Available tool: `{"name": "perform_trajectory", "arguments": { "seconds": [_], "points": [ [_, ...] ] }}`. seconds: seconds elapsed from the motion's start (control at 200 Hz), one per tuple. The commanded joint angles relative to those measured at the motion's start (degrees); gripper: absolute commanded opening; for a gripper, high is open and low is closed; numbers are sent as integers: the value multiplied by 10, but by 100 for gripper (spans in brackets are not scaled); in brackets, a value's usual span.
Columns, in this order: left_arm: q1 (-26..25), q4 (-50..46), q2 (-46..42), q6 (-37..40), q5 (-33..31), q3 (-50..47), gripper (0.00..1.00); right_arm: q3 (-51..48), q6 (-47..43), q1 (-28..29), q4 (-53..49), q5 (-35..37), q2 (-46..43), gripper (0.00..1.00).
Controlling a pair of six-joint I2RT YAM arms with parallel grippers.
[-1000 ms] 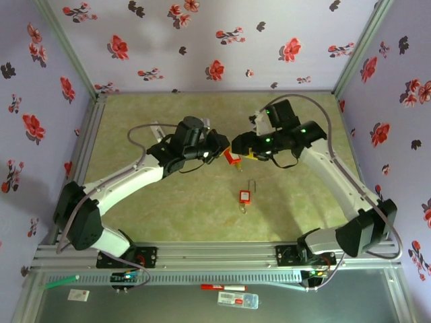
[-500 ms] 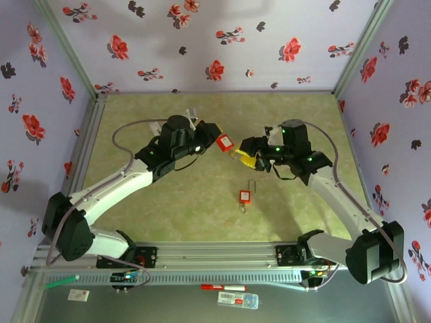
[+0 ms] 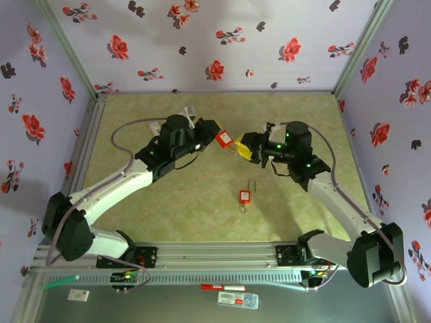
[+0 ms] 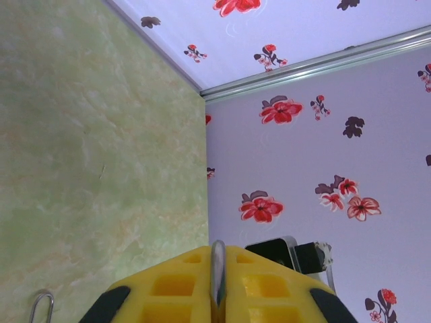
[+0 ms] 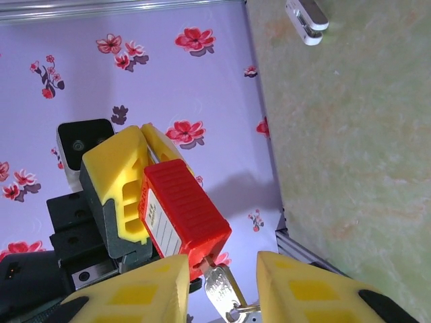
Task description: Unlock with the key
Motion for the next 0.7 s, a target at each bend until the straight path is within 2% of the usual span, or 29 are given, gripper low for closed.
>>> {"name": "perform_trajectory", "arguments": {
  "seconds": [0.0, 0.29, 0.695],
  "points": [
    [0, 41, -2, 4, -19, 0, 0, -14, 18, 10, 30, -8, -14, 31],
    [-5, 42, 8, 5, -17, 10, 0, -25, 33, 32, 70, 7, -10, 29],
    [-9, 41, 12, -6, -15, 8, 0, -28, 25, 44, 77, 13, -6, 10]
  ]
}}
